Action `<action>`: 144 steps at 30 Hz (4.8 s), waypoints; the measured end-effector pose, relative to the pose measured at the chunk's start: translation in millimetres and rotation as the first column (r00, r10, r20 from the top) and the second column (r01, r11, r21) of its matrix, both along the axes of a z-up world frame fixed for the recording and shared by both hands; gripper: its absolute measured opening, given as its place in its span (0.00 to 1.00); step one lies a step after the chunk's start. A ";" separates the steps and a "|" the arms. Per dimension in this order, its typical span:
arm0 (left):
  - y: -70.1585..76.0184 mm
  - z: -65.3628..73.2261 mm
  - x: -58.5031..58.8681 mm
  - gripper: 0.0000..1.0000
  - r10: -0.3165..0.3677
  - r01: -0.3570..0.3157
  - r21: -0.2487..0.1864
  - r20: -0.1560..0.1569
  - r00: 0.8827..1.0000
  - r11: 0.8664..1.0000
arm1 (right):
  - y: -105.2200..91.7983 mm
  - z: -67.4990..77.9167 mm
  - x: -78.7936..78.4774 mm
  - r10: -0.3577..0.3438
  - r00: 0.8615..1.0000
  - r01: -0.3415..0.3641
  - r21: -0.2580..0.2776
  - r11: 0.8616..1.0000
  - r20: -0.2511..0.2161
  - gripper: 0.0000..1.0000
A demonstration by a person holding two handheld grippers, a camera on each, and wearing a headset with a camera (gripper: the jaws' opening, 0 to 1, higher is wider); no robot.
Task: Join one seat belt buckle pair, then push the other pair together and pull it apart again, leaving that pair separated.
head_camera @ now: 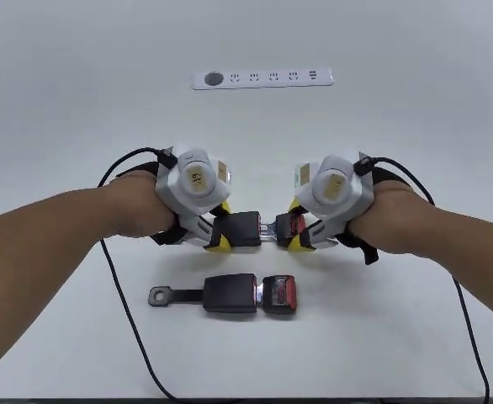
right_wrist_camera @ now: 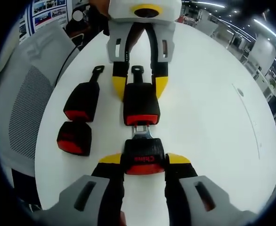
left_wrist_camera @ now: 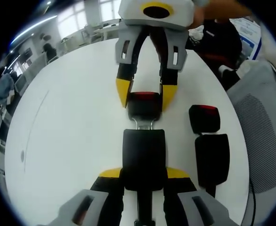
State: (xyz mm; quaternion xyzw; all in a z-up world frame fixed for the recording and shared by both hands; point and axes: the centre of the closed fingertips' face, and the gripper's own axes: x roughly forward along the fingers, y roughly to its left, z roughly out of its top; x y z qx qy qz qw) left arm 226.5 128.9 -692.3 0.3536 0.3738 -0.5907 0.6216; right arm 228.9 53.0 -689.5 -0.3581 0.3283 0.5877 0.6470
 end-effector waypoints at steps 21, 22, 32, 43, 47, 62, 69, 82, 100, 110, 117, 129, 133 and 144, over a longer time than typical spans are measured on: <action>1.8 -1.6 1.5 0.32 -0.007 0.007 0.002 0.001 1.000 1.000 | 7.6 0.8 0.4 -0.002 1.000 0.002 0.013 1.000 -0.009 0.30; 1.7 -1.7 1.4 0.32 -0.007 0.007 0.001 0.001 1.000 1.000 | 11.2 1.1 0.0 -0.005 1.000 0.005 0.027 1.000 -0.013 0.30; -0.9 -0.6 -0.3 0.31 -0.004 0.004 0.006 0.007 1.000 1.000 | 15.4 -0.6 0.6 -0.014 1.000 0.014 0.018 1.000 -0.006 0.30; -1.2 -1.0 0.1 0.31 -0.014 0.014 0.013 0.006 1.000 1.000 | 16.2 -1.0 -0.7 -0.015 1.000 0.015 0.011 1.000 -0.005 0.30; -1.2 -0.7 -0.1 0.31 -0.014 0.014 0.014 0.007 1.000 1.000 | 16.2 1.0 -2.0 -0.014 1.000 0.014 0.008 1.000 -0.004 0.30; -0.4 0.5 -0.1 0.31 -0.006 0.006 0.012 0.005 1.000 1.000 | 15.4 0.0 -1.4 -0.028 1.000 0.028 0.023 0.999 0.000 0.32; 1.3 -0.3 -0.2 0.32 0.001 -0.001 0.015 0.004 1.000 1.000 | 9.2 1.5 -3.4 -0.037 0.999 0.037 0.010 0.999 0.003 0.32; 2.2 -1.1 -1.1 0.32 0.010 -0.010 0.021 0.002 1.000 1.000 | -10.8 2.5 -3.2 -0.026 1.000 0.025 0.031 0.999 0.014 0.33; 1.9 -1.9 -0.4 0.32 0.017 -0.017 0.028 0.001 1.000 0.999 | -86.9 1.1 -6.3 -0.099 0.995 0.099 0.021 0.995 0.008 0.34; -0.5 0.0 -1.6 0.33 0.036 -0.036 0.036 -0.001 0.999 0.999 | -113.0 -4.5 -9.4 -0.132 0.991 0.133 0.016 0.991 -0.034 0.35; -0.8 -0.6 -1.0 0.34 0.065 -0.065 0.010 -0.014 0.998 0.998 | -114.1 -4.3 -3.8 -0.148 0.989 0.148 0.001 0.989 -0.015 0.40; 6.1 18.6 6.3 0.46 0.168 -0.170 -0.079 -0.031 0.985 0.982 | -110.9 24.8 -4.5 -0.317 0.948 0.316 0.142 0.938 -0.014 0.47; 18.2 32.0 -5.5 0.49 0.185 -0.184 -0.099 0.002 0.983 0.978 | -107.3 44.1 -22.3 -0.381 0.923 0.382 0.192 0.904 -0.043 0.52; 43.4 64.6 -66.5 0.57 0.275 -0.265 -0.166 0.035 0.961 0.950 | -84.5 66.0 -79.4 -0.427 0.904 0.410 0.250 0.877 0.016 0.61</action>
